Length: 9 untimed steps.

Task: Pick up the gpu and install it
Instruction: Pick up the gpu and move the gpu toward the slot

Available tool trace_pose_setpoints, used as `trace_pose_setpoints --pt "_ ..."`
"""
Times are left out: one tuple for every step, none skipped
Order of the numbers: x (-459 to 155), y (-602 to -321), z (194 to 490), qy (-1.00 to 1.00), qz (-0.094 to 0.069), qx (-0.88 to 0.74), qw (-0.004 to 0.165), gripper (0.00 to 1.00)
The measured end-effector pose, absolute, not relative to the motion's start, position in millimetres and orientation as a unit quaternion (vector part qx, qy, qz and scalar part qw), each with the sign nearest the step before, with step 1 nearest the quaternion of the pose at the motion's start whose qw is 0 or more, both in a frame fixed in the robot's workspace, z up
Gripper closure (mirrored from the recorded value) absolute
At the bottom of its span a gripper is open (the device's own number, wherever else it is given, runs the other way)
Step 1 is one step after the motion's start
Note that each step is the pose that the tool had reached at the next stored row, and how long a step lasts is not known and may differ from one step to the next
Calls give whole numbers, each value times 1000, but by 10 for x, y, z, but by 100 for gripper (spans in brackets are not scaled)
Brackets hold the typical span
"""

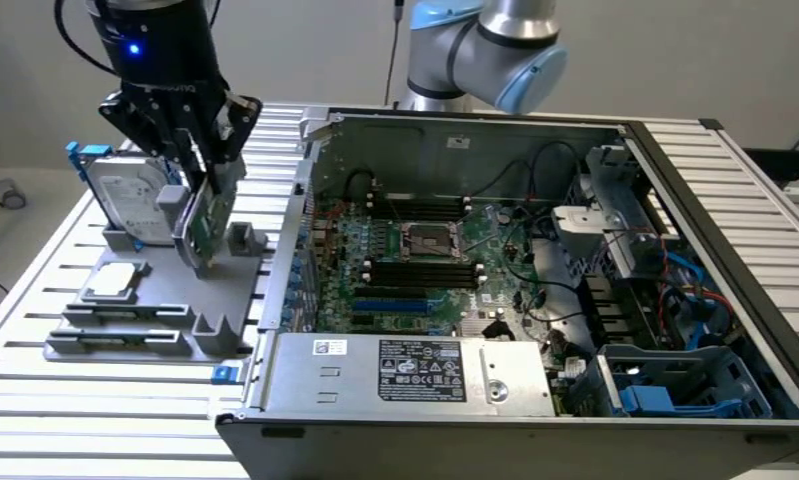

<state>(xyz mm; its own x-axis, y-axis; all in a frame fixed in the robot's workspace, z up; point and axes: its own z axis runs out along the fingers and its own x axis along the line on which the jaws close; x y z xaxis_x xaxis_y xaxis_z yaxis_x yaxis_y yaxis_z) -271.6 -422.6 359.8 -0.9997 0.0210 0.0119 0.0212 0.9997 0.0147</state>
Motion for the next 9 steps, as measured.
trace_pose_setpoints --pt "-2671 -4225 3643 -1000 -8 -11 6 73" --pt "-2626 -4225 3687 -1000 -8 -11 6 73" --pt "-2581 -4225 3733 -1000 -8 -11 6 73" --pt "-2536 -4225 3778 -1000 -8 -11 7 73" --pt "-2492 -4226 3821 -1000 -8 -11 7 73" --pt "-2446 -4225 3867 -1000 -8 -11 7 73" --pt "-2398 -4225 3915 -1000 -8 -11 7 73" --pt "-2353 -4225 3960 -1000 -8 -11 8 73" --pt "-2308 -4225 4005 -1000 -8 -11 8 73"
